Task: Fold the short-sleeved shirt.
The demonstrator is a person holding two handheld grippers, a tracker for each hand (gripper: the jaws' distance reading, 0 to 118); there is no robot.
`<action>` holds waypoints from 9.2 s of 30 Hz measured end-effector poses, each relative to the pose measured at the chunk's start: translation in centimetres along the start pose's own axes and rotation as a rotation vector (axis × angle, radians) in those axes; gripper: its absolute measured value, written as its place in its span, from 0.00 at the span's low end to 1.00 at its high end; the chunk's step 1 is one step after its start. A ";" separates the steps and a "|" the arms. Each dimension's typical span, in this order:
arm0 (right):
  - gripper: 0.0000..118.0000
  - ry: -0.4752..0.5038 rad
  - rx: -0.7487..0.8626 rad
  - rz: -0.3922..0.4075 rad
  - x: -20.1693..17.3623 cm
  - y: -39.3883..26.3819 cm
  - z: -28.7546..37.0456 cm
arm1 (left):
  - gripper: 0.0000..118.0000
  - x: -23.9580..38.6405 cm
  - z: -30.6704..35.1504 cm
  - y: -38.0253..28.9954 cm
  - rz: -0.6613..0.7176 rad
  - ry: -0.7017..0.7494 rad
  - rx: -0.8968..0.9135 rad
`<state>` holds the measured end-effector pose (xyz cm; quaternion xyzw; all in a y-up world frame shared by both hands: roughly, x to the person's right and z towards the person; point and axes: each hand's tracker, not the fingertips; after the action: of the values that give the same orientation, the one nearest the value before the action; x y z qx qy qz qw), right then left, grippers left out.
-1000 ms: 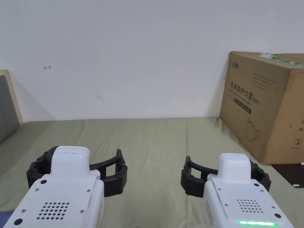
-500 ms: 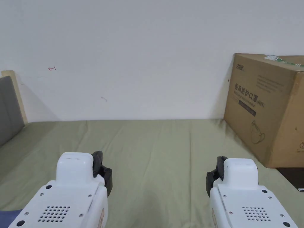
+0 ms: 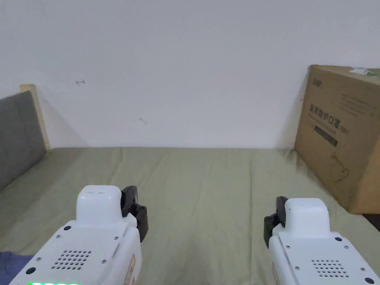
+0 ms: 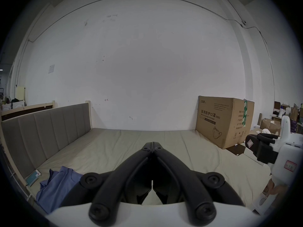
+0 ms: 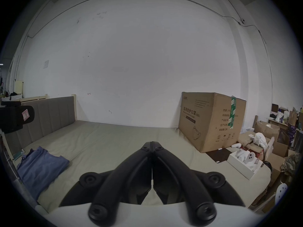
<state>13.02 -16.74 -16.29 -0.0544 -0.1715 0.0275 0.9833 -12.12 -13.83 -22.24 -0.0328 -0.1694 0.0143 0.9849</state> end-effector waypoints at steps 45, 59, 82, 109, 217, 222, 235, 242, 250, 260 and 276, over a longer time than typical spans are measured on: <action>0.00 0.545 -0.318 0.107 -17.6 -6.0 -7.0 | 0.96 -27.3 -11.0 -20.1 0.297 0.437 -0.820; 0.00 0.508 -0.457 0.069 -16.1 -9.0 -8.7 | 0.05 -29.1 -12.9 -23.6 0.486 0.540 -0.888; 0.00 0.105 -0.272 -0.099 2.5 -2.6 -6.0 | 0.05 -2.4 -18.6 -1.2 0.409 -0.252 -0.593; 0.00 -0.267 -0.442 -0.274 17.6 -9.3 -1.6 | 0.61 21.0 -17.8 -15.1 -0.037 -0.528 -0.905; 0.02 -0.089 -0.273 -0.205 18.0 39.0 -35.8 | 0.02 -9.1 -37.2 30.7 -0.096 0.328 -0.228; 0.02 -0.076 -0.204 -0.252 17.3 43.4 -35.3 | 0.02 -9.9 -37.8 34.5 -0.097 0.363 -0.124; 0.02 -0.080 -0.388 -0.210 15.4 32.7 -41.5 | 0.02 -11.0 -42.5 24.7 -0.100 0.391 -0.195; 0.02 -0.095 -0.710 -0.196 13.0 14.6 -48.8 | 0.02 -11.6 -48.7 5.7 -0.069 0.397 -0.543; 0.02 -0.121 -1.013 -0.165 11.2 -5.1 -52.1 | 0.02 -11.7 -49.2 -11.5 -0.098 0.403 -0.816; 0.02 -0.047 -0.979 -0.190 12.8 -8.0 -46.3 | 0.02 -14.1 -43.8 -13.1 -0.101 0.338 -0.806; 0.02 0.094 -0.989 -0.225 16.2 -11.7 -13.0 | 0.02 -15.1 -11.5 -13.9 -0.049 0.217 -0.817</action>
<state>33.04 -28.48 -21.64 -0.4959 -0.1245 -0.1655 0.8433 -22.30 -28.93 -37.13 -0.4179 -0.0571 -0.0809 0.9031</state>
